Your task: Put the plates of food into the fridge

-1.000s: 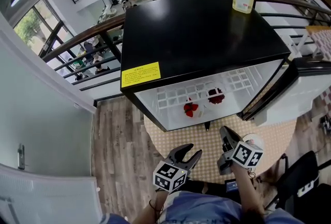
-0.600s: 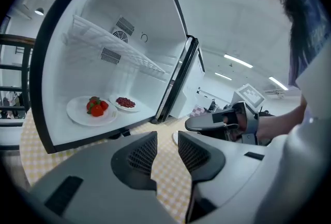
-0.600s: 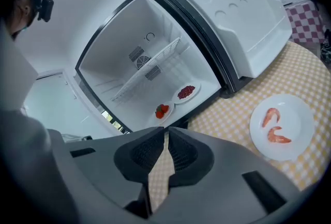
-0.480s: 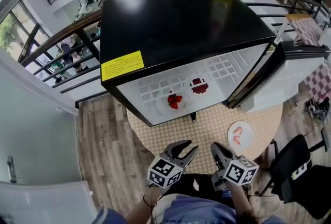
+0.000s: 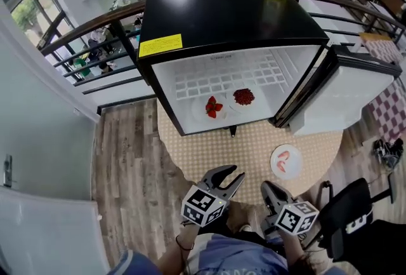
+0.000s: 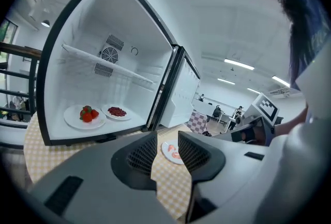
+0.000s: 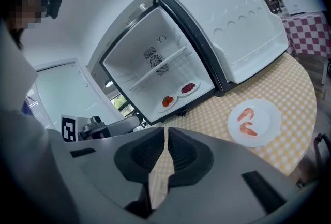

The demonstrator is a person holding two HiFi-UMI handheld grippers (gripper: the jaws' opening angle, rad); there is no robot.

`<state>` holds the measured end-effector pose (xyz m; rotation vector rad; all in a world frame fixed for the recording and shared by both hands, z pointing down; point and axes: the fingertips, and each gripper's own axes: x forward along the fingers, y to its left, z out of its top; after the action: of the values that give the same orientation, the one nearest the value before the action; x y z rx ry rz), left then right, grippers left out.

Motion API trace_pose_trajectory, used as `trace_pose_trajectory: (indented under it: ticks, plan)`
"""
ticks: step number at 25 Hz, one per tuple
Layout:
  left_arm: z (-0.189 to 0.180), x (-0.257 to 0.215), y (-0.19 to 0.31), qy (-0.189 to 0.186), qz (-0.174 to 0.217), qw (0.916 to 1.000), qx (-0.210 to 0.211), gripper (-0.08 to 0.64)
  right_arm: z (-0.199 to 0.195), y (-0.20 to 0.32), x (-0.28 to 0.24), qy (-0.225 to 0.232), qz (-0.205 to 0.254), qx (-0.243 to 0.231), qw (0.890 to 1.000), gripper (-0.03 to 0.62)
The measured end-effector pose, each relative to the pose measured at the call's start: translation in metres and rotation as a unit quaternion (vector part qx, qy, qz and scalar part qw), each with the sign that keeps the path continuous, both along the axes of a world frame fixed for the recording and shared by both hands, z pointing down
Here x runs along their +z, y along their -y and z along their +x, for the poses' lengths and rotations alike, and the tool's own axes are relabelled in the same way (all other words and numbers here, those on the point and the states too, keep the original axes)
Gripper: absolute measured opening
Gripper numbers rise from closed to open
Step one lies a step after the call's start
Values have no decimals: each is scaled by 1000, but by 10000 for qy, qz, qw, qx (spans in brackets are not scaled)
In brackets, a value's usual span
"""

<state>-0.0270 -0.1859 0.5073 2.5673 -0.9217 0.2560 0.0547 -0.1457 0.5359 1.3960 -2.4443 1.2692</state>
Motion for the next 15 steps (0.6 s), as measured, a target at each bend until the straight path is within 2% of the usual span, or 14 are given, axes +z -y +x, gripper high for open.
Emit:
trace_pose_trajectory:
  ticks: [5,15]
  plan:
    - [23,-4,-45,-166,-129,9989,-408,135,30,-34,-3,6,180,-306,9994,35]
    - [42,-18,-133,25,109,9943,-1062,128,56,-95,-24,301,519,-796,9950,35]
